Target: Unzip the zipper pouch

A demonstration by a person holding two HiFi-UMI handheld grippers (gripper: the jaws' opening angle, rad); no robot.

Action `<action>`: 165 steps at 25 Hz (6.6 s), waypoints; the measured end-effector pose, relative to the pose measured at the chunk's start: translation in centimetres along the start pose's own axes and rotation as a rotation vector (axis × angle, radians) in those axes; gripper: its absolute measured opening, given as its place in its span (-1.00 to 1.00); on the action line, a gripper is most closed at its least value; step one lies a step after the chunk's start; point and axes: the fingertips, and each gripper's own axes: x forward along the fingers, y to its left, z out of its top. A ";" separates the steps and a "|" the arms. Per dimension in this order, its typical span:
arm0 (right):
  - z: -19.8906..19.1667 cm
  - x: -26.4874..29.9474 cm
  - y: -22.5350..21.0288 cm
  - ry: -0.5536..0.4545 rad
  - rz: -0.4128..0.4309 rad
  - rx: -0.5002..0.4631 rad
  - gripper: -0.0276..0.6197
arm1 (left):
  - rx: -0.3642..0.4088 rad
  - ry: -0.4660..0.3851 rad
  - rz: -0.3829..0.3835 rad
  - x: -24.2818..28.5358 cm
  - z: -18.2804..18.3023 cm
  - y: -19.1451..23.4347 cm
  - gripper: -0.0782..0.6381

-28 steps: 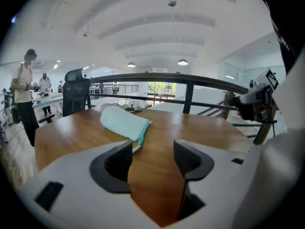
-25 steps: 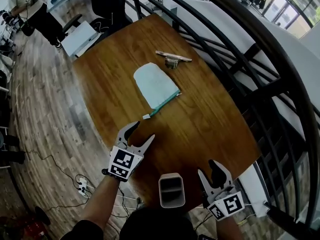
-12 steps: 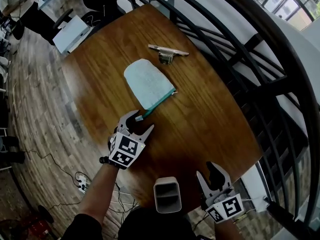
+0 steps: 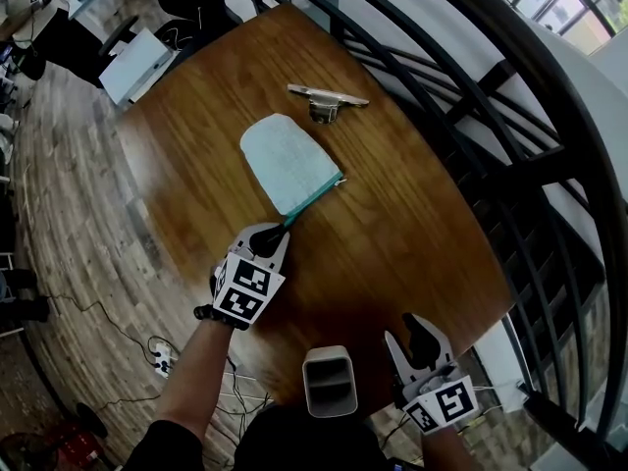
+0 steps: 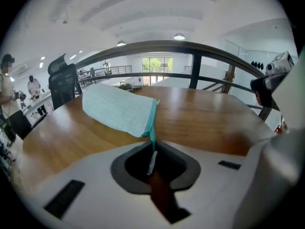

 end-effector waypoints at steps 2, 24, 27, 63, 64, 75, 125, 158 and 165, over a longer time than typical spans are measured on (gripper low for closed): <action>0.3 0.5 0.4 0.001 0.005 -0.007 -0.43 | -0.045 -0.006 -0.023 -0.4 0.0 0.0 -0.70; 2.1 -1.8 5.2 -0.075 0.041 -0.079 -0.45 | -0.130 -0.182 -0.192 -9.9 4.5 -7.4 -0.70; 2.2 -2.6 5.1 -0.088 0.034 -0.082 -0.45 | -0.152 -0.216 -0.218 -10.9 5.8 -8.1 -0.70; 2.1 -2.8 2.3 -0.029 -0.012 -0.223 -0.45 | 0.041 -0.289 -0.586 -16.0 9.4 -15.6 -0.70; 2.5 -2.0 2.1 -0.012 -0.001 -0.257 -0.45 | 0.031 -0.289 -0.592 -16.0 9.1 -15.3 -0.70; 5.6 3.9 3.1 0.094 0.240 -0.373 -0.19 | 0.015 -0.238 -0.622 -16.5 5.7 -17.4 -0.70; 3.6 3.4 4.2 0.394 0.704 -0.328 -0.44 | -0.118 -0.154 -0.470 -15.9 2.9 -12.0 -0.70; -0.8 -0.4 8.0 0.188 0.329 -0.445 -0.67 | 0.255 -0.220 -0.302 -20.1 5.6 -10.0 -0.13; -1.0 -0.4 8.1 0.197 0.335 -0.459 -0.67 | 0.220 -0.307 -0.387 -20.6 7.7 -11.6 -0.13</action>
